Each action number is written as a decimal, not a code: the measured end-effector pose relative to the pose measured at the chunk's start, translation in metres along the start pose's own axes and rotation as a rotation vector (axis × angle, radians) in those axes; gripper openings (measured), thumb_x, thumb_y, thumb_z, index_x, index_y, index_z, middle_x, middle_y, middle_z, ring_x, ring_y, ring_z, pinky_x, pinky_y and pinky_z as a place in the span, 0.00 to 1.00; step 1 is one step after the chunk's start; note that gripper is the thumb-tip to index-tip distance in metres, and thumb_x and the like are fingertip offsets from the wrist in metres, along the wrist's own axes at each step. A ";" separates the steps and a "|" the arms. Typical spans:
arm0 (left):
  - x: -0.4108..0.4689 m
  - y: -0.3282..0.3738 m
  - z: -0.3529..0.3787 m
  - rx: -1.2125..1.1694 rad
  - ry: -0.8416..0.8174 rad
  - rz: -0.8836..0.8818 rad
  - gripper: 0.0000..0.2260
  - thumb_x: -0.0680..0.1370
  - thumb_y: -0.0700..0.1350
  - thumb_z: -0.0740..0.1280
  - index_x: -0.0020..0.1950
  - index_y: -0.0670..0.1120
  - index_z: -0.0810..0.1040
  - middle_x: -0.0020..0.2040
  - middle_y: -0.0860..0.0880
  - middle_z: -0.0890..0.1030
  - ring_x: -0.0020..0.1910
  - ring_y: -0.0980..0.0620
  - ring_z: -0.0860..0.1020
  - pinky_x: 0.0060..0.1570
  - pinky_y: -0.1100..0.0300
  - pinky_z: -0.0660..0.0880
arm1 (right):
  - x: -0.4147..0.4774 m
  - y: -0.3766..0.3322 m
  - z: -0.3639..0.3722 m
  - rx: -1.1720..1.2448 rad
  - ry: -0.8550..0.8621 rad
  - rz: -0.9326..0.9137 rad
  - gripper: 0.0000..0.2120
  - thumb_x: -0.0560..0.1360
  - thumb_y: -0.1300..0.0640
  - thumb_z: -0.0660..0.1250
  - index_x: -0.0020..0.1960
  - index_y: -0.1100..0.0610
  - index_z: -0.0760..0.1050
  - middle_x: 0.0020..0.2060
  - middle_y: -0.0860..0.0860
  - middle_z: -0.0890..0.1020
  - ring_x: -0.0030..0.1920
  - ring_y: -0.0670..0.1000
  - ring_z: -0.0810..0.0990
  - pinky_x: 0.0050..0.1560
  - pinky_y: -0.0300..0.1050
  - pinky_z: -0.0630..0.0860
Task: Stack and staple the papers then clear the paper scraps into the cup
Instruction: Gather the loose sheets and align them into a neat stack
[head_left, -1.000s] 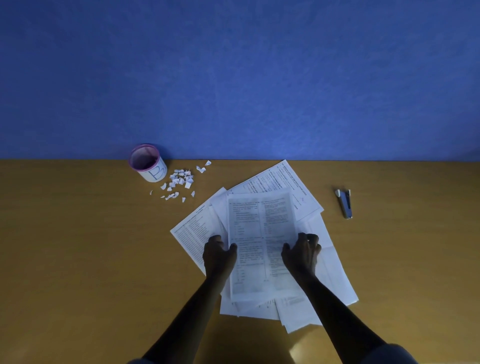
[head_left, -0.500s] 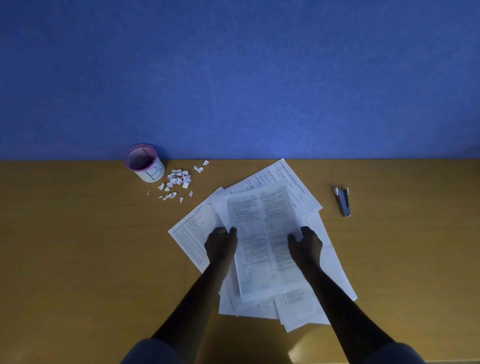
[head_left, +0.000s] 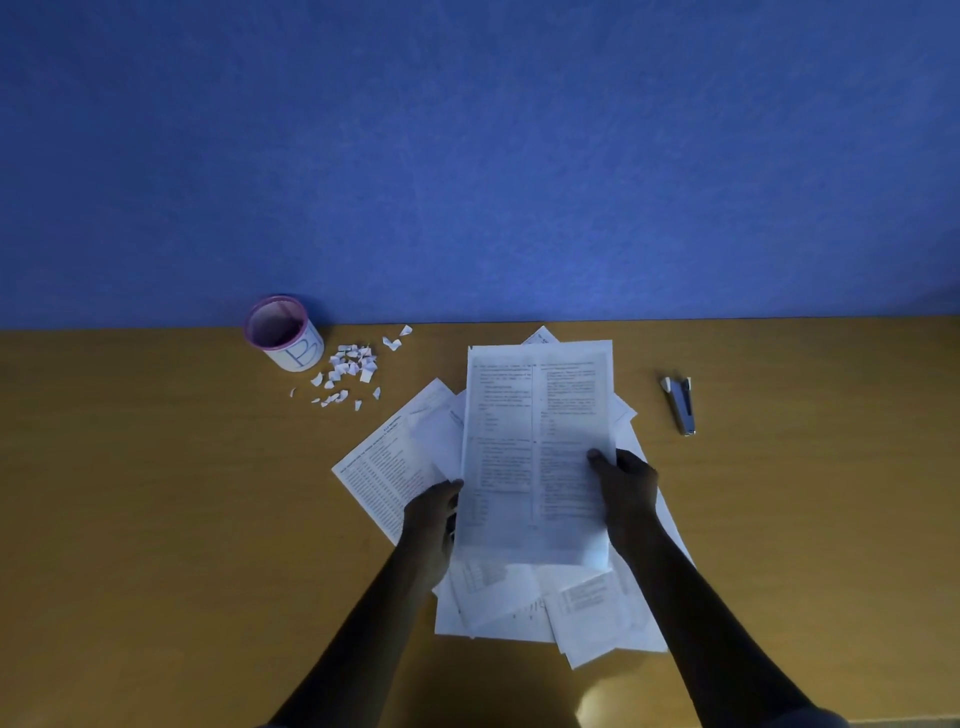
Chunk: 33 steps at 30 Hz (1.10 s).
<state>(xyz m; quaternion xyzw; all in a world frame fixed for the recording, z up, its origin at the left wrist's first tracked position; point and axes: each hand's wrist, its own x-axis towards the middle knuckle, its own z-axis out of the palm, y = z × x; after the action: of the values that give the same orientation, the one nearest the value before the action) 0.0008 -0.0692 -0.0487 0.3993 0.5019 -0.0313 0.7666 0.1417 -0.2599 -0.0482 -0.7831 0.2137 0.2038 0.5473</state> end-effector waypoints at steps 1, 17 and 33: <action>-0.004 -0.004 -0.002 -0.014 -0.037 -0.035 0.18 0.69 0.48 0.76 0.53 0.44 0.75 0.47 0.43 0.84 0.50 0.43 0.83 0.44 0.52 0.76 | 0.001 0.002 -0.001 0.036 0.009 0.051 0.07 0.77 0.57 0.73 0.46 0.61 0.81 0.43 0.57 0.85 0.49 0.63 0.84 0.50 0.57 0.82; -0.023 -0.009 -0.021 -0.083 -0.193 -0.046 0.20 0.73 0.48 0.78 0.61 0.47 0.77 0.51 0.40 0.85 0.54 0.37 0.82 0.48 0.44 0.81 | -0.003 0.020 -0.011 0.113 -0.178 0.158 0.03 0.76 0.65 0.73 0.49 0.65 0.82 0.50 0.63 0.86 0.54 0.68 0.84 0.60 0.68 0.80; -0.030 -0.007 -0.042 0.210 -0.162 -0.159 0.13 0.75 0.40 0.75 0.60 0.45 0.86 0.59 0.40 0.86 0.59 0.38 0.84 0.57 0.43 0.84 | 0.002 0.031 -0.031 0.269 -0.217 0.179 0.13 0.79 0.64 0.70 0.59 0.72 0.77 0.57 0.64 0.84 0.57 0.65 0.82 0.62 0.64 0.79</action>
<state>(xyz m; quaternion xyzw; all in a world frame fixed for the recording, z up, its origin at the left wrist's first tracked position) -0.0482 -0.0573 -0.0367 0.4325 0.4622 -0.1764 0.7538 0.1292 -0.2986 -0.0634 -0.6543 0.2474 0.3045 0.6465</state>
